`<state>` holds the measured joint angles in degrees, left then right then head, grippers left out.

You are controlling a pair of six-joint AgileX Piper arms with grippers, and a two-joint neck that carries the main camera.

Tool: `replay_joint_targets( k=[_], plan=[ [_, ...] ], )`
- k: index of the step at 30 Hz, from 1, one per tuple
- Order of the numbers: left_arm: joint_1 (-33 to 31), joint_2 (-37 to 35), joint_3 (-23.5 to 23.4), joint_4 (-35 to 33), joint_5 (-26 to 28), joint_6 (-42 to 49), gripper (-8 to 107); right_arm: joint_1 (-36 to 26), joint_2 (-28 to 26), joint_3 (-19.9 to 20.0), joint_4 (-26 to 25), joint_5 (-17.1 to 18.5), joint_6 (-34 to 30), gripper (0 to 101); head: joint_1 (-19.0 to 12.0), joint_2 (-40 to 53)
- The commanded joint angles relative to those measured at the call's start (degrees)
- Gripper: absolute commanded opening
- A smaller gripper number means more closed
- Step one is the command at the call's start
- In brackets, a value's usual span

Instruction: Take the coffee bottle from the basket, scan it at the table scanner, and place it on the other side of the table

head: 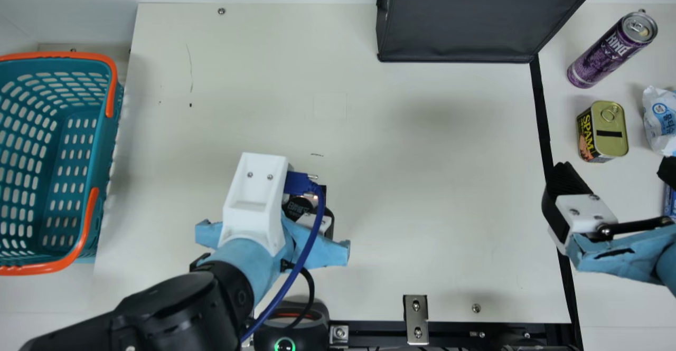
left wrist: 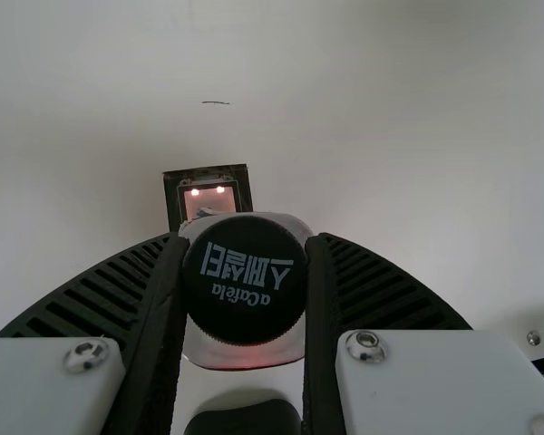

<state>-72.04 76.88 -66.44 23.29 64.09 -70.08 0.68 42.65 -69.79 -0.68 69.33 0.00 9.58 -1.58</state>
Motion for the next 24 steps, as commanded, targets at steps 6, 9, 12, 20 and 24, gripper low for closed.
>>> replay_joint_targets(
  k=[6,9,12,20,24],
  plan=[
    [1.4,-1.95,2.28,0.3,-1.63,1.83,-8,0.0,0.0,0.0,0.0,0.0,0.0,95,-1.66,0.0],
    [2.48,-3.33,3.81,-0.23,-3.09,3.96,-8,0.0,0.0,0.0,0.0,0.0,0.0,95,-1.66,0.0],
    [4.05,-4.91,5.32,-1.15,-4.76,7.09,-8,0.0,0.0,0.0,0.0,0.0,0.0,95,-1.66,0.0],
    [10.92,-9.29,8.37,-8.34,-10.4,22.37,-8,0.0,0.0,0.0,0.0,0.0,0.0,95,-1.66,0.0],
    [14.15,-11.03,9.36,-14.9,-13.15,33.35,-8,0.0,0.0,0.0,0.0,0.0,0.0,95,-1.66,0.0]
  ],
)
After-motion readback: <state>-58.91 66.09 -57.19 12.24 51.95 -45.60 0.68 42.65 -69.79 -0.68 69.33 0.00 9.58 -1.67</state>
